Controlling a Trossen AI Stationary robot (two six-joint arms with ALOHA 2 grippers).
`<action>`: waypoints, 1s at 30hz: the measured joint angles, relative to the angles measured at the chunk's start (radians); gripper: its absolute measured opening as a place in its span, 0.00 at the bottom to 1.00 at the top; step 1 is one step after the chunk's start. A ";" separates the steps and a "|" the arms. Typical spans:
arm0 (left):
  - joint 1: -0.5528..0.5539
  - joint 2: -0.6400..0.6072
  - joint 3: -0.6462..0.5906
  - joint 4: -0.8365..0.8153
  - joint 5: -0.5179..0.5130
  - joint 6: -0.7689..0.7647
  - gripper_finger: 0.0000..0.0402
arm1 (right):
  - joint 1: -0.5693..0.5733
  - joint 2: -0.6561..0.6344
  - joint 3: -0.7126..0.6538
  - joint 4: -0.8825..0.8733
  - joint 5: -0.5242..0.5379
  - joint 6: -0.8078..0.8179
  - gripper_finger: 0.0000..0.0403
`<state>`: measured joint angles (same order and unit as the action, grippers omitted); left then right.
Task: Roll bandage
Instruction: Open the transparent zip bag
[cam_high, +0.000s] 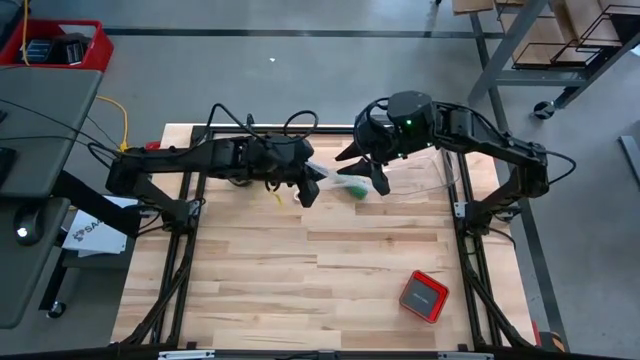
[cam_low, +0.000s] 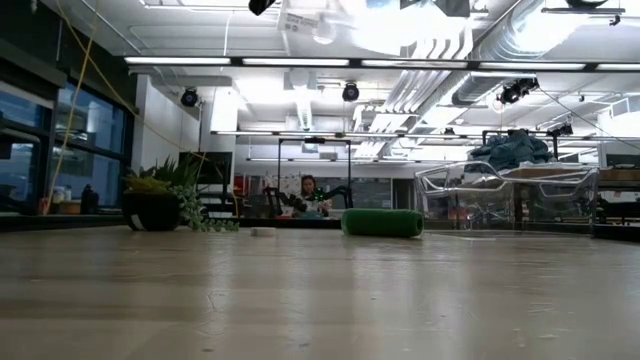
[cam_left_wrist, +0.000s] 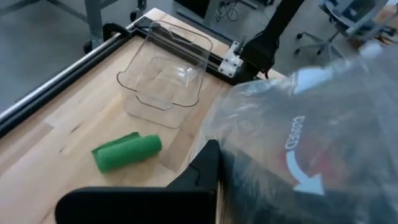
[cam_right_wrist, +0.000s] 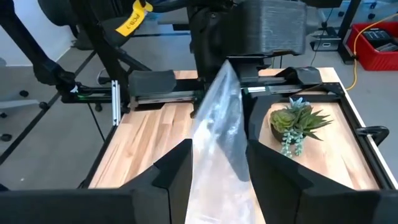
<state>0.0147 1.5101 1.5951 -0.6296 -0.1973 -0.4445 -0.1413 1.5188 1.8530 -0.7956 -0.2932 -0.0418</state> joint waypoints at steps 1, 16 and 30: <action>0.000 0.000 0.000 0.000 0.000 -0.014 0.00 | 0.001 0.000 0.000 0.000 0.000 0.000 0.36; -0.003 0.000 0.000 0.006 0.011 -0.042 0.00 | 0.018 0.008 0.000 0.026 0.065 -0.019 0.36; -0.002 0.000 0.000 0.008 0.012 -0.042 0.00 | 0.018 0.008 -0.001 0.065 0.063 0.015 0.36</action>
<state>0.0128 1.5101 1.5951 -0.6219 -0.1856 -0.4866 -0.1234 1.5265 1.8519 -0.7309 -0.2302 -0.0269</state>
